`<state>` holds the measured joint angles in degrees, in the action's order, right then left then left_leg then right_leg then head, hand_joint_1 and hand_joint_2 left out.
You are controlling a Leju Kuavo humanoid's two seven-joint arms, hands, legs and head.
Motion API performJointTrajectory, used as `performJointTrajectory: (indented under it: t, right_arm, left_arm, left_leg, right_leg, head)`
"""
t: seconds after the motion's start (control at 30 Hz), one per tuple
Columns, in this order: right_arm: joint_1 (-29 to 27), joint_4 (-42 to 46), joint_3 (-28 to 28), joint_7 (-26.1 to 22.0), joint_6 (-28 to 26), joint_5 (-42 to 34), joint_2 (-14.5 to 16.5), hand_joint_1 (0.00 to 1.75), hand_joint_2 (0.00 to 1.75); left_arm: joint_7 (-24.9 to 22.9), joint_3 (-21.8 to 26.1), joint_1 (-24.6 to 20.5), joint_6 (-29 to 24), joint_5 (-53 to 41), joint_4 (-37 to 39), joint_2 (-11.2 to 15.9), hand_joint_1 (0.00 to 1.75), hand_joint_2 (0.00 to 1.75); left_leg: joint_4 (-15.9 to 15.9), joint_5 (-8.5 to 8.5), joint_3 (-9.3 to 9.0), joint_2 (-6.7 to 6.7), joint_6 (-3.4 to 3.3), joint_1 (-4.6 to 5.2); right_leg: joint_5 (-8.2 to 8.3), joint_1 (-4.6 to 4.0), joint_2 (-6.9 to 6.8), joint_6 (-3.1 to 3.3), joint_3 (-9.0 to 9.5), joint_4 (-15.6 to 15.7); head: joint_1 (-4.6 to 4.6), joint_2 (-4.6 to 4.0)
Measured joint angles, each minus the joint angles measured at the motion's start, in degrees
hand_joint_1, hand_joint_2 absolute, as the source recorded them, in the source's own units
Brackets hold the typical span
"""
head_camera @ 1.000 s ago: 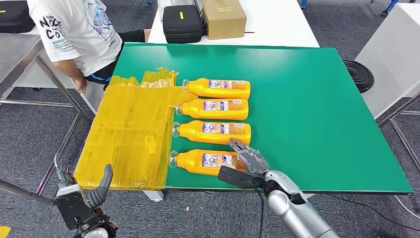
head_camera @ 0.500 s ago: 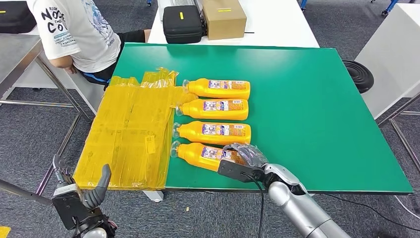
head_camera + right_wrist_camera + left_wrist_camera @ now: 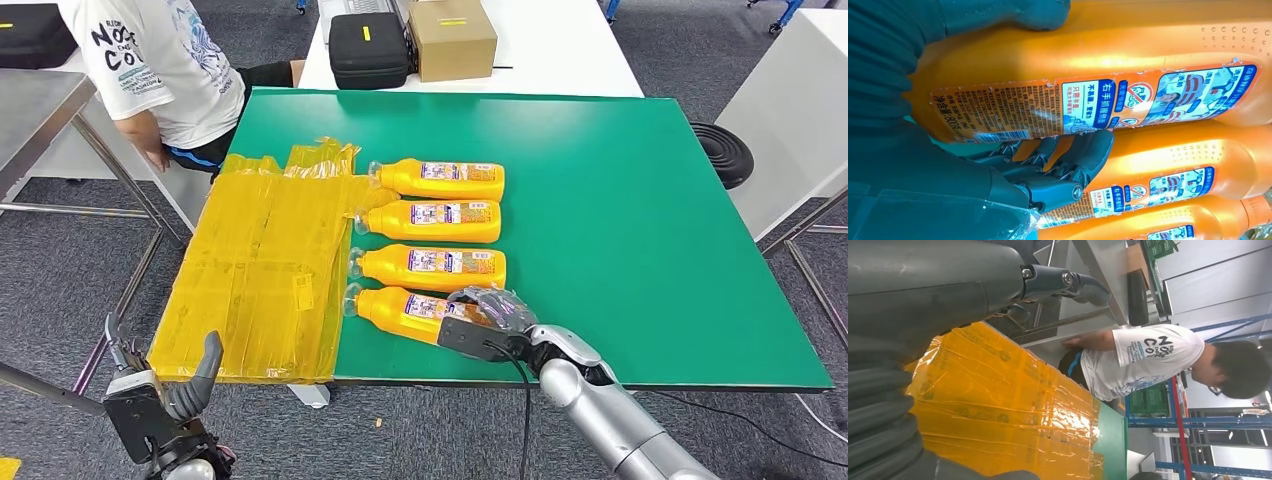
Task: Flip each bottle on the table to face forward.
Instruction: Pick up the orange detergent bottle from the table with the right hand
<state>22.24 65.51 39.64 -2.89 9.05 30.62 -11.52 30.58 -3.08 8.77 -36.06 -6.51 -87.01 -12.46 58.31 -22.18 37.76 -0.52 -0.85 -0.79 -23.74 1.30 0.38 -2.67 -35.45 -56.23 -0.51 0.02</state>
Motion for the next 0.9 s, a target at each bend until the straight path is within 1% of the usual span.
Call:
performJointTrajectory:
  t: [0.1, 0.17, 0.3, 0.37, 0.47, 0.57, 0.73, 0.83, 0.9]
  right_arm:
    - [0.1, -0.4, 0.2, -0.4, -0.5, -0.7, 0.0, 1.75, 1.75]
    - [-0.3, -0.6, 0.2, -1.6, -2.0, -1.6, 0.0, 1.75, 1.75]
    - [-2.8, 0.2, -1.2, -6.4, -6.9, -3.3, 0.7, 1.75, 1.75]
    - [-4.6, 1.2, -2.2, -8.5, -8.6, -3.6, 1.4, 1.75, 1.75]
    - [-6.0, 2.4, -3.6, -11.4, -10.2, -4.0, 3.3, 1.75, 1.75]
    - [-5.7, 2.8, -5.4, -14.2, -11.6, -4.3, 6.1, 1.75, 1.75]
    - [-5.2, 3.8, -8.1, -16.8, -13.4, -4.0, 10.1, 1.75, 1.75]
    - [-6.1, 5.0, -9.7, -18.9, -14.8, -3.2, 11.8, 1.75, 1.75]
    - [-7.0, 6.0, -10.7, -20.4, -15.8, -2.8, 13.0, 1.75, 1.75]
  left_arm:
    - [-0.1, 0.0, 0.0, 0.2, 0.0, 0.1, 0.0, 0.0, 1.75]
    - [-0.2, 0.0, 0.0, 0.5, 0.3, 0.2, 0.0, 0.0, 1.75]
    - [-0.3, -0.2, 0.0, 1.7, 1.4, 0.6, 0.0, 0.0, 1.75]
    - [-0.2, -0.2, -0.1, 2.1, 1.9, 0.9, 0.0, 0.0, 1.75]
    - [0.1, -0.3, -0.2, 2.4, 2.7, 1.3, 0.0, 0.0, 1.75]
    - [0.1, -0.3, -0.4, 3.1, 3.2, 1.7, 0.0, 0.0, 1.75]
    - [0.1, -0.3, -1.2, 4.4, 3.7, 2.3, 0.0, 0.0, 1.75]
    - [0.0, -0.3, -1.6, 6.2, 4.8, 2.8, 0.0, 0.0, 1.75]
    - [-0.3, -0.3, -1.9, 8.5, 7.0, 3.1, 0.0, 0.0, 1.75]
  left_leg:
    - [0.0, -0.01, -0.08, 0.0, 0.0, 0.0]
    - [0.0, -0.01, -0.1, -0.01, 0.0, 0.0]
    - [0.0, -0.01, -0.06, -0.05, 0.0, 0.0]
    - [0.0, -0.02, -0.01, -0.05, 0.0, 0.0]
    - [0.0, -0.02, 0.07, -0.03, 0.0, 0.0]
    - [0.0, -0.01, 0.1, 0.0, 0.0, -0.01]
    - [0.0, 0.01, 0.1, -0.03, -0.01, -0.01]
    - [0.0, 0.01, 0.12, -0.03, -0.01, 0.0]
    - [0.0, 0.0, 0.13, -0.03, -0.02, 0.01]
  right_leg:
    - [-0.01, 0.0, 0.0, 0.0, 0.07, 0.0]
    - [-0.01, 0.0, 0.0, 0.01, 0.1, 0.0]
    - [-0.02, 0.0, -0.01, 0.0, 0.11, 0.0]
    - [-0.02, 0.0, -0.01, -0.01, 0.07, 0.0]
    - [-0.02, -0.01, 0.01, 0.0, -0.03, 0.0]
    - [-0.02, -0.02, 0.01, 0.0, -0.07, 0.0]
    - [-0.02, -0.01, 0.0, 0.0, -0.07, 0.0]
    - [-0.02, 0.02, 0.0, 0.0, -0.08, 0.0]
    - [-0.03, 0.03, 0.0, 0.0, -0.09, 0.0]
  head:
    - [-0.01, 0.0]
    - [-0.01, 0.0]
    - [0.01, 0.0]
    - [0.0, 0.0]
    - [-0.01, 0.0]
    - [-0.01, 0.0]
    - [-0.01, 0.0]
    - [0.0, 0.0]
    - [0.0, 0.0]
